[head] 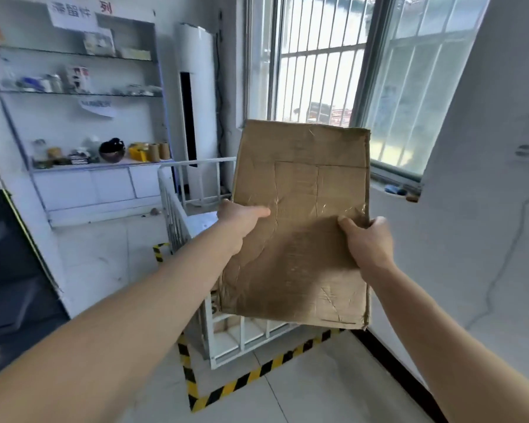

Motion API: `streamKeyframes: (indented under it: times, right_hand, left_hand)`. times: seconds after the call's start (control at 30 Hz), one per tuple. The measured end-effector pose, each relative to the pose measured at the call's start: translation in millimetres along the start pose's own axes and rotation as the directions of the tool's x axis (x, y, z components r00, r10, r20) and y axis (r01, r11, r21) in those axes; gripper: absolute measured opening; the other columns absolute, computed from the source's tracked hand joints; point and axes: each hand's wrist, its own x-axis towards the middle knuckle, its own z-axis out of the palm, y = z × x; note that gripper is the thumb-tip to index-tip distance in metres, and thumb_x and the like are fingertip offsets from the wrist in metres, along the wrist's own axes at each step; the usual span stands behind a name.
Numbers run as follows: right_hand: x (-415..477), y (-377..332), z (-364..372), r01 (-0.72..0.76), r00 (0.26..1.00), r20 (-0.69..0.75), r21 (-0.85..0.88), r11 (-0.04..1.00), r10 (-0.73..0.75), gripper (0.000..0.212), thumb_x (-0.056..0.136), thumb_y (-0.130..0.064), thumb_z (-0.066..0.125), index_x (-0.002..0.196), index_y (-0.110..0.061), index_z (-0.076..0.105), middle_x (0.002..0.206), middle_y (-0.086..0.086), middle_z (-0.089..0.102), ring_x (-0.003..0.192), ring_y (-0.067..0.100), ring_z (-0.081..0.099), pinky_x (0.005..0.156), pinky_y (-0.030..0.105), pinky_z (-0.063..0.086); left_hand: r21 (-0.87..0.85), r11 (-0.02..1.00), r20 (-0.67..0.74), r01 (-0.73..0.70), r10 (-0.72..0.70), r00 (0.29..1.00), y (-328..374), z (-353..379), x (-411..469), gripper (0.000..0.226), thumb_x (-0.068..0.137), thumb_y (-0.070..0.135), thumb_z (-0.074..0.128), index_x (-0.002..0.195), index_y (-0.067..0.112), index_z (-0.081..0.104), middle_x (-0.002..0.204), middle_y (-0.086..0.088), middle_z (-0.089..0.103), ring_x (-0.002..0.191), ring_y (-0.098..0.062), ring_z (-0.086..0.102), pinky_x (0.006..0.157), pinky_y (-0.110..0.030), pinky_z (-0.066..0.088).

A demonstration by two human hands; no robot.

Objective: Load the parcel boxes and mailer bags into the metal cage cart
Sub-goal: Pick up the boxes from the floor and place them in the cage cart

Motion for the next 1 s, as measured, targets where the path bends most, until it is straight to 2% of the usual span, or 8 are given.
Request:
streamKeyframes:
  times: [0.03,0.1,0.2,0.3,0.4,0.7,0.9,1.0]
  right_hand:
    - [2.0,-8.2,23.6,0.016,0.999,0.028,0.017,1.0,-0.017,0.05,0.085,-0.04,0.067,0.118,-0.009,0.047,0.108,0.006,0.059,0.097,0.023,0.058,0.087,0.042,0.05]
    - [8.3,-26.1,76.0,0.042,0.997,0.068,0.038,0.998,-0.044,0.049,0.084,-0.039,0.067,0.117,-0.009,0.047,0.107,0.006,0.06,0.098,0.024,0.058,0.09,0.043,0.05]
    - [16.7,-51.4,149.0,0.072,0.992,0.101,0.067,0.995,-0.079,0.048,0.084,-0.039,0.067,0.115,-0.008,0.047,0.108,0.007,0.059,0.1,0.025,0.057,0.092,0.041,0.048]
    - [27.8,-73.2,212.3,0.08,0.987,0.13,0.088,0.993,-0.091,0.047,0.085,-0.038,0.066,0.117,-0.008,0.048,0.106,0.005,0.058,0.096,0.023,0.056,0.086,0.036,0.047]
    - [47.3,-90.2,269.7,0.079,0.986,0.137,0.118,0.99,-0.095,0.047,0.085,-0.038,0.066,0.116,-0.008,0.048,0.106,0.006,0.058,0.097,0.023,0.057,0.086,0.037,0.048]
    - [141.5,-114.2,384.6,0.096,0.984,0.141,0.112,0.989,-0.111,0.042,0.086,-0.037,0.066,0.111,-0.009,0.047,0.101,0.005,0.055,0.091,0.021,0.053,0.077,0.032,0.042]
    - [215.3,-134.7,465.6,0.1,0.968,0.218,0.118,0.988,-0.124,0.047,0.085,-0.037,0.066,0.116,-0.007,0.048,0.105,0.007,0.057,0.097,0.026,0.057,0.085,0.036,0.048]
    - [239.6,-146.6,506.2,0.099,0.957,0.259,0.118,0.988,-0.127,0.045,0.086,-0.037,0.066,0.113,-0.007,0.047,0.103,0.006,0.056,0.097,0.026,0.056,0.09,0.039,0.048]
  left_hand:
    - [-0.017,1.0,-0.039,-0.014,0.014,0.999,0.6,-20.6,9.2,0.088,0.079,0.032,0.077,0.144,0.008,0.024,0.141,-0.01,0.042,0.114,-0.026,0.051,0.086,-0.034,0.045]
    - [-0.023,1.0,-0.102,-0.02,0.018,0.995,2.1,-63.3,32.0,0.091,0.081,0.032,0.075,0.148,0.009,0.017,0.149,-0.01,0.034,0.124,-0.028,0.045,0.095,-0.037,0.043]
    - [-0.026,1.0,-0.177,-0.007,0.003,0.984,2.9,-121.1,81.6,0.1,0.076,0.036,0.078,0.149,0.01,0.014,0.145,-0.012,0.039,0.125,-0.031,0.046,0.102,-0.044,0.043]
    - [0.007,1.0,-0.22,0.013,-0.011,0.975,9.3,-169.2,122.1,0.109,0.063,0.045,0.081,0.146,0.014,0.018,0.142,-0.011,0.042,0.127,-0.033,0.044,0.102,-0.05,0.042]
    - [-0.012,1.0,-0.248,-0.003,0.0,0.969,17.2,-205.9,171.8,0.094,0.073,0.038,0.079,0.143,0.011,0.021,0.138,-0.012,0.044,0.121,-0.032,0.049,0.1,-0.048,0.045]
    - [-0.019,1.0,-0.255,0.01,-0.014,0.967,32.2,-235.5,310.0,0.087,0.077,0.036,0.077,0.141,0.011,0.024,0.14,-0.012,0.042,0.121,-0.031,0.049,0.101,-0.048,0.045]
    - [-0.018,1.0,-0.329,0.016,-0.02,0.944,45.5,-257.1,396.9,0.091,0.08,0.037,0.074,0.146,0.009,0.017,0.143,-0.011,0.039,0.124,-0.032,0.047,0.099,-0.044,0.044]
    - [-0.011,1.0,-0.368,0.019,-0.022,0.93,51.2,-276.9,438.2,0.09,0.079,0.037,0.075,0.145,0.009,0.02,0.143,-0.011,0.04,0.123,-0.032,0.047,0.1,-0.045,0.044]
